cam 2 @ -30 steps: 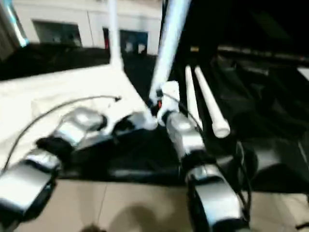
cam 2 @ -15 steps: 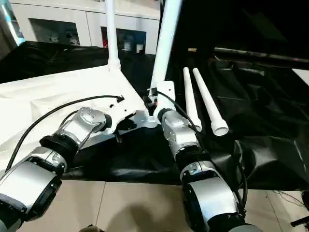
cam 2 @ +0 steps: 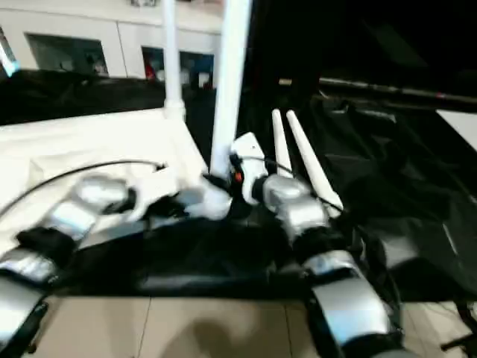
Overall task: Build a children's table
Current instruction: Insert table leg to table base
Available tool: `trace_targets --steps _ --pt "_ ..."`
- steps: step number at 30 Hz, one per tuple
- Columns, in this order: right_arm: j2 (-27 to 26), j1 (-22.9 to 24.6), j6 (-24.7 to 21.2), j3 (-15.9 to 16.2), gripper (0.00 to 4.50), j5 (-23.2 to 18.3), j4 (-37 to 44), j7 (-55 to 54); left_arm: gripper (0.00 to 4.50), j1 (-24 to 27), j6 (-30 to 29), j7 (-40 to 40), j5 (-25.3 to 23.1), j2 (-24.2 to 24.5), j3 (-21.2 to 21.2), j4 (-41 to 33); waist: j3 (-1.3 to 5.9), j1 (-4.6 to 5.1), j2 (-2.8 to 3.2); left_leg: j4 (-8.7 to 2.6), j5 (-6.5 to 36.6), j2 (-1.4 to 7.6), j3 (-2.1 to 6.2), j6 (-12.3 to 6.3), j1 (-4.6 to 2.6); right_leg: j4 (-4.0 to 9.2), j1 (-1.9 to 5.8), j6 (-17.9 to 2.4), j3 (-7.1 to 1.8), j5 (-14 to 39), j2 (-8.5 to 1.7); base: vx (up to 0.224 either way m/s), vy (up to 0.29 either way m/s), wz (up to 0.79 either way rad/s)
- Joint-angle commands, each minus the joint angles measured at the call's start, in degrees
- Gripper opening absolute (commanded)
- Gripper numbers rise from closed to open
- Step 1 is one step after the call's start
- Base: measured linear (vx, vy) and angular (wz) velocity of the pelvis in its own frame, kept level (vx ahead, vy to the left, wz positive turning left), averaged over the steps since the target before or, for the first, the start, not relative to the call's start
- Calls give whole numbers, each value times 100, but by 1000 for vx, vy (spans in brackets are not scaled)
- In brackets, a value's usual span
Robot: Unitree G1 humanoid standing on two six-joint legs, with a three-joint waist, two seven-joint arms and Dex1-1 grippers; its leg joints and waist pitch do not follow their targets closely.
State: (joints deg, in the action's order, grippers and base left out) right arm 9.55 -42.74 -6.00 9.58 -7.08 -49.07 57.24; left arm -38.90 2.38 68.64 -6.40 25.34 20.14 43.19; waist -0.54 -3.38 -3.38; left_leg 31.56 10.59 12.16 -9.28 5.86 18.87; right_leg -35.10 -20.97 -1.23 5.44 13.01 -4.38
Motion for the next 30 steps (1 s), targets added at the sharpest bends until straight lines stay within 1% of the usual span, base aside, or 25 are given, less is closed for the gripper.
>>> trace_targets --steps 1,2,3,5,7,10,12,14,16,17,19,20,21,22,23,25,26,27,28,29,30 --pt "195 650 -494 730 186 676 -769 393 0 64 228 819 103 -31 298 -432 141 -5 128 -324 969 188 -12 -224 85 341 210 -1337 -356 -27 -400 69 -6 0" --pt "271 666 -461 772 186 693 -724 550 0 90 223 910 132 23 302 -513 151 -22 136 -314 867 199 -25 -242 56 330 202 -1374 -345 -243 -400 51 2 -1" --pt "280 668 -460 777 186 694 -718 568 0 93 223 922 136 31 303 -524 152 -17 128 -312 852 204 -38 -248 50 321 207 -1389 -341 -300 -391 51 2 -1" --pt "341 690 -406 811 186 711 -681 703 0 82 236 904 128 56 295 -521 158 -31 125 -318 933 206 -45 -201 28 330 205 -1381 -339 -146 -397 0 0 0" --pt "377 712 -326 848 186 747 -658 755 0 64 238 838 97 62 292 -506 151 -44 129 -333 1124 214 -48 -130 13 361 195 -1347 -346 168 -411 0 0 0" --pt "398 779 -211 858 186 768 -578 803 0 55 256 658 19 44 272 -502 115 -70 129 -366 1568 215 -46 1 -18 453 151 -1174 -370 965 -429 0 0 0" --pt "395 795 -182 852 186 760 -566 815 0 49 277 622 0 37 269 -491 110 -79 118 -382 1621 214 -36 33 -8 467 157 -1081 -376 1183 -426 0 0 0" --pt "395 814 -121 842 186 779 -551 786 0 49 290 571 -48 42 254 -501 116 -82 124 -386 1630 218 -32 58 -19 470 145 -1048 -382 1206 -425 0 0 0" --pt "382 832 -62 815 186 771 -561 776 0 20 291 495 -84 32 225 -462 118 -87 123 -387 1602 218 -32 60 -21 463 144 -1059 -384 1122 -421 0 0 0" --pt "364 844 36 799 186 771 -598 721 0 -13 303 395 -123 26 216 -408 119 -88 122 -387 1600 217 -36 54 -24 461 140 -1066 -383 1080 -414 0 0 0" --pt "341 859 115 776 186 761 -634 672 0 -42 330 296 -167 23 213 -351 107 -91 121 -393 1666 214 -34 53 -24 475 133 -1050 -383 1168 -416 0 0 0" --pt "334 864 129 763 186 755 -642 653 0 -48 347 274 -177 22 212 -339 91 -91 120 -399 1792 210 -33 57 -32 501 119 -1005 -384 1405 -420 0 0 0" --pt "310 881 192 715 186 741 -661 541 0 -63 345 206 -199 17 200 -307 84 -97 123 -399 1928 210 -29 69 -54 535 94 -946 -390 1680 -433 0 0 0" --pt "287 898 200 664 186 711 -671 467 0 -73 356 162 -204 9 185 -284 75 -95 116 -403 2009 206 -20 80 -56 555 85 -883 -394 1894 -438 0 0 0" --pt "250 928 226 589 186 669 -677 343 0 -88 357 93 -202 -2 153 -259 62 -94 125 -411 2056 208 -14 91 -60 563 73 -859 -398 1964 -436 0 0 0" --pt "185 982 291 499 186 622 -696 147 0 -103 346 46 -190 -19 118 -240 50 -90 120 -420 2256 205 -6 113 -87 601 39 -780 -398 2247 -441 0 0 0" --pt "166 1018 310 498 186 621 -688 112 0 -106 348 58 -191 -20 119 -239 20 -74 128 -428 2480 193 13 122 -95 643 17 -680 -386 2622 -438 -53 -1 -1" --pt "164 1026 314 501 186 623 -684 110 0 -106 349 62 -191 -19 120 -239 16 -62 128 -437 2619 193 41 131 -107 676 5 -557 -374 2958 -451 -53 -1 -1" --pt "160 1052 324 514 186 627 -665 117 0 -110 349 78 -192 -19 121 -237 21 -59 144 -442 2649 194 53 136 -111 684 3 -515 -374 3026 -455 0 0 0" --pt "160 1061 326 517 186 625 -652 128 0 -113 349 87 -191 -21 121 -234 29 -48 133 -442 2666 196 57 130 -114 698 -8 -481 -380 3040 -454 0 0 0" --pt "160 1061 327 514 186 619 -651 128 0 -115 354 98 -190 -25 118 -227 34 -43 133 -446 2634 202 56 117 -113 686 -13 -514 -386 2900 -447 0 0 0"
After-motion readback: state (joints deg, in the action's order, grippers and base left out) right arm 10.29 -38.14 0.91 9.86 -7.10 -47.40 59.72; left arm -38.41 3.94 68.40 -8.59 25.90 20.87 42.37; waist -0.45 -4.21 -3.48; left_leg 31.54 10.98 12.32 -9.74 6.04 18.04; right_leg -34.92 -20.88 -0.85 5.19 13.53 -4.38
